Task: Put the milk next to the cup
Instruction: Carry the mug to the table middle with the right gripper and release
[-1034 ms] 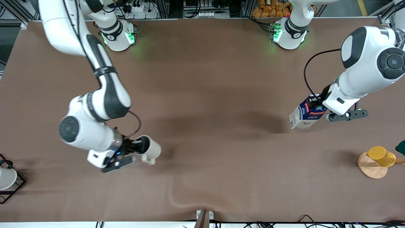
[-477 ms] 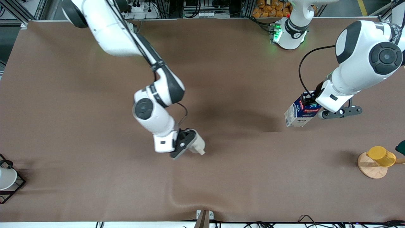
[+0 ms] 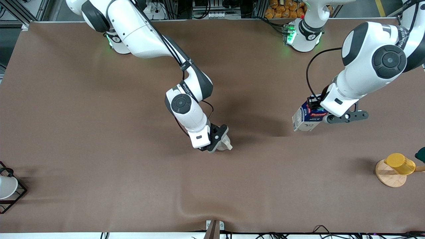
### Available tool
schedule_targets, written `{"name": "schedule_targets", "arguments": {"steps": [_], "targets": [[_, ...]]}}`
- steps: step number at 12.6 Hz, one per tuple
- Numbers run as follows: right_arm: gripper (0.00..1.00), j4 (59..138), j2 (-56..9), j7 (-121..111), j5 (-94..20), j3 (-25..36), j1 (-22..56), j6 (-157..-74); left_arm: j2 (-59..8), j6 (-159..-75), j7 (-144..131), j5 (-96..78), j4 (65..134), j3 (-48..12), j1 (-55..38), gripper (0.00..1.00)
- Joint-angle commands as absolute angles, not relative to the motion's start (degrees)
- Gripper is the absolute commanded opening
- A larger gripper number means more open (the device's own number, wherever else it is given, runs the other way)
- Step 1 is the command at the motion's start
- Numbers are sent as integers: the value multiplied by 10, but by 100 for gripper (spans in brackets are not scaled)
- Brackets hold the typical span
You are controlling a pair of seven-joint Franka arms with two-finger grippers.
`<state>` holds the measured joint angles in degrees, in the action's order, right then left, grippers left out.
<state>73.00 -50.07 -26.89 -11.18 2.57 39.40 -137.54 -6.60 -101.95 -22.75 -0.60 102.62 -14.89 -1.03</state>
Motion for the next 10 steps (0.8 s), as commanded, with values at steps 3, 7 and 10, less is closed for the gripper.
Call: {"name": "schedule_targets", "arguments": {"steps": [3, 7, 10], "targets": [[0, 724, -487, -282, -100, 27, 391, -1277, -67, -1016, -319, -61, 1020, -195, -17, 33], [99, 724, -488, -276, -107, 26, 396, -1278, -68, -1018, -427, -63, 1004, -223, -40, 33], [100, 725, -478, -274, -107, 26, 395, -1274, -75, -1031, -486, -89, 998, -223, -61, 33]]}}
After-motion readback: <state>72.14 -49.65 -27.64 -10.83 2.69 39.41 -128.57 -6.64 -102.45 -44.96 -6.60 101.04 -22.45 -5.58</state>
